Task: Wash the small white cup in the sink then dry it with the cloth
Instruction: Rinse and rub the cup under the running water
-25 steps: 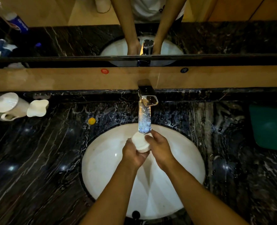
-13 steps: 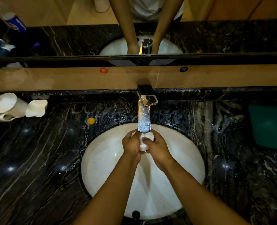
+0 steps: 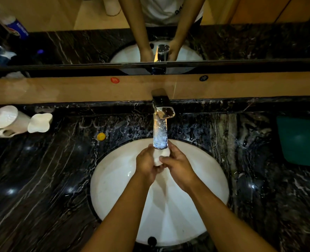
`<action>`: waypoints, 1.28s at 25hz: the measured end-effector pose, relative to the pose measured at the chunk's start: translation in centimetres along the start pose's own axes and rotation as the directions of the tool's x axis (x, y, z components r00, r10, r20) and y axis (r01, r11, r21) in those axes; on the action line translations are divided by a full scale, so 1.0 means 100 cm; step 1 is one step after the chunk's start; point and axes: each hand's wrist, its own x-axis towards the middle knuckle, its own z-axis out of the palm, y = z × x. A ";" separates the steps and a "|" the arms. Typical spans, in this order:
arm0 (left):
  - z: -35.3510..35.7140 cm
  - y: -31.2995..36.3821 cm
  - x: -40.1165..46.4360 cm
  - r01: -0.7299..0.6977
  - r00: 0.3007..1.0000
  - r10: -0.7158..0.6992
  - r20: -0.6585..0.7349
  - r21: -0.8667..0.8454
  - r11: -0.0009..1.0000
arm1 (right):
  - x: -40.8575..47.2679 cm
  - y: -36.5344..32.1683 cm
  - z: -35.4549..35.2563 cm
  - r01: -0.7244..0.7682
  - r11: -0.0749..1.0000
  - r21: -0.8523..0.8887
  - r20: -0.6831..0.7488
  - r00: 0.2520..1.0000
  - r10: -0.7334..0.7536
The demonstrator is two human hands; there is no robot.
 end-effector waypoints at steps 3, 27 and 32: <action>0.006 -0.002 0.001 0.127 0.992 -0.127 0.011 -0.165 0.978 | 0.002 0.002 0.011 0.097 0.947 -0.305 -0.105 0.985 -0.135; -0.012 -0.011 0.002 0.270 0.959 -0.262 0.109 -0.073 0.960 | 0.025 -0.025 0.018 -0.370 0.929 -0.029 -0.107 0.925 0.365; -0.005 -0.016 0.009 0.276 0.961 -0.266 0.074 -0.239 0.931 | 0.010 0.010 0.035 -0.015 0.931 -0.364 -0.257 0.963 -0.085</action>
